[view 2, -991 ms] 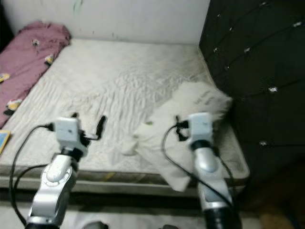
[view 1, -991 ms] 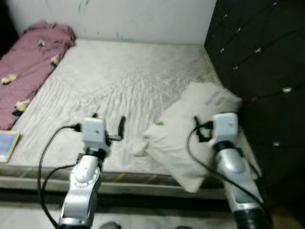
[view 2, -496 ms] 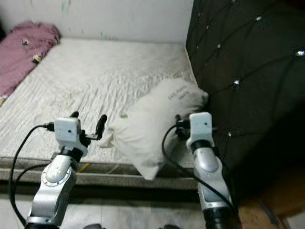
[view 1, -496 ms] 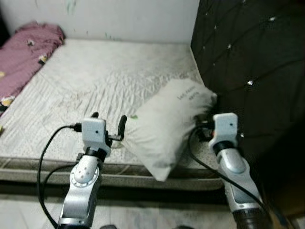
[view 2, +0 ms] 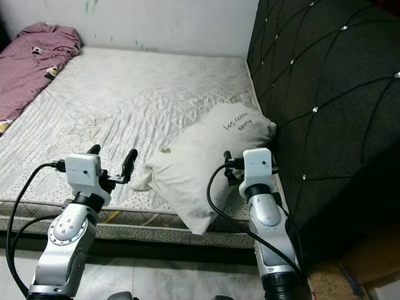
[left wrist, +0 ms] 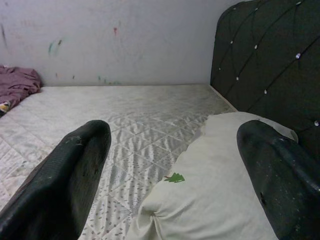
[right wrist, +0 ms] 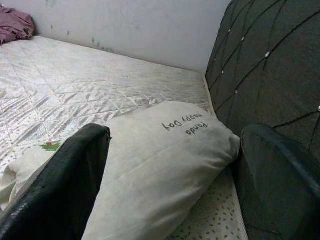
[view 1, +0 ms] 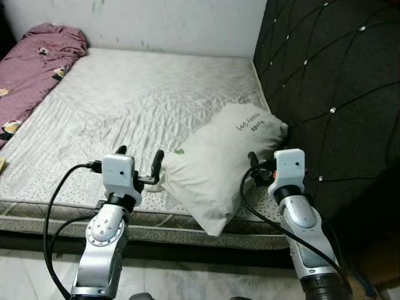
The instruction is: Clean up the room
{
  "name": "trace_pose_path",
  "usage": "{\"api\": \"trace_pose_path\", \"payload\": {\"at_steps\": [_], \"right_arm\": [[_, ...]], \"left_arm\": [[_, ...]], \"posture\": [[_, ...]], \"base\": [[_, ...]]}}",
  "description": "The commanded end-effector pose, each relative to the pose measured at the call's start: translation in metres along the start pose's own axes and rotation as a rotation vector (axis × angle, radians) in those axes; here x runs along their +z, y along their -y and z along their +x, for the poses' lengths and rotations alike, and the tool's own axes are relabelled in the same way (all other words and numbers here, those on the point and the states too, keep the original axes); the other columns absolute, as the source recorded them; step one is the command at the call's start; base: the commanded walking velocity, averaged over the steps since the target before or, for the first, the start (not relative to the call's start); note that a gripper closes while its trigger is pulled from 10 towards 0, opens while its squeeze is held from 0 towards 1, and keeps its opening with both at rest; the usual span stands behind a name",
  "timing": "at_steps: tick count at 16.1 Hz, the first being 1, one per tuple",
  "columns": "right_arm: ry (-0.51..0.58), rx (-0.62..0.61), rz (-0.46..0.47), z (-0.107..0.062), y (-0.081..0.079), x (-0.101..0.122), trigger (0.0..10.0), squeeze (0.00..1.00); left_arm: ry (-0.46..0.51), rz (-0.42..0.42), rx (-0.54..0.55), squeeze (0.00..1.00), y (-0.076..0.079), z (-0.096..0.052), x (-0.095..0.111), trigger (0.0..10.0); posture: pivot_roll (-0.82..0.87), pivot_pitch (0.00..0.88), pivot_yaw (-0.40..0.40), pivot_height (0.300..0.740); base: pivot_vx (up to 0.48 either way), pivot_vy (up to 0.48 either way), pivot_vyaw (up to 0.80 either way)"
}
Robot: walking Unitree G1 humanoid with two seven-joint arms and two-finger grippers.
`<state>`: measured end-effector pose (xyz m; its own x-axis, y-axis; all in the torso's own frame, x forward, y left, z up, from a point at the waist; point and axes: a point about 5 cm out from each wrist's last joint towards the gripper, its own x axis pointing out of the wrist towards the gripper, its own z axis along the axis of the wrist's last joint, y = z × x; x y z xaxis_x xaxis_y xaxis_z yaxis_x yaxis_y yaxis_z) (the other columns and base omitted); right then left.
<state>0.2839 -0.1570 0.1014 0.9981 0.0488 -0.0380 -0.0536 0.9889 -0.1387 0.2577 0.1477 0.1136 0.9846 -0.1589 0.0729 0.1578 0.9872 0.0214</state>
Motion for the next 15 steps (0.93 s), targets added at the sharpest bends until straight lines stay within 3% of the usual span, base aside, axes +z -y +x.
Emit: {"api": "trace_pose_path", "payload": {"at_steps": [1,15], "right_arm": [[0.016,0.008,-0.003,0.0021,-0.0002,0.0055,10.0,0.00],[0.012,0.010,-0.003,0.0024,-0.0007,0.0051,10.0,0.00]], "left_arm": [[0.016,-0.005,-0.012,0.00,0.0017,-0.0007,0.0030,10.0],[0.021,-0.012,-0.024,0.00,0.0030,-0.0007,0.0037,10.0]], "posture": [[-0.02,0.000,-0.030,0.740],[-0.02,0.000,-0.028,0.740]], "base": [[0.255,0.000,0.00],[0.301,0.000,0.00]]}}
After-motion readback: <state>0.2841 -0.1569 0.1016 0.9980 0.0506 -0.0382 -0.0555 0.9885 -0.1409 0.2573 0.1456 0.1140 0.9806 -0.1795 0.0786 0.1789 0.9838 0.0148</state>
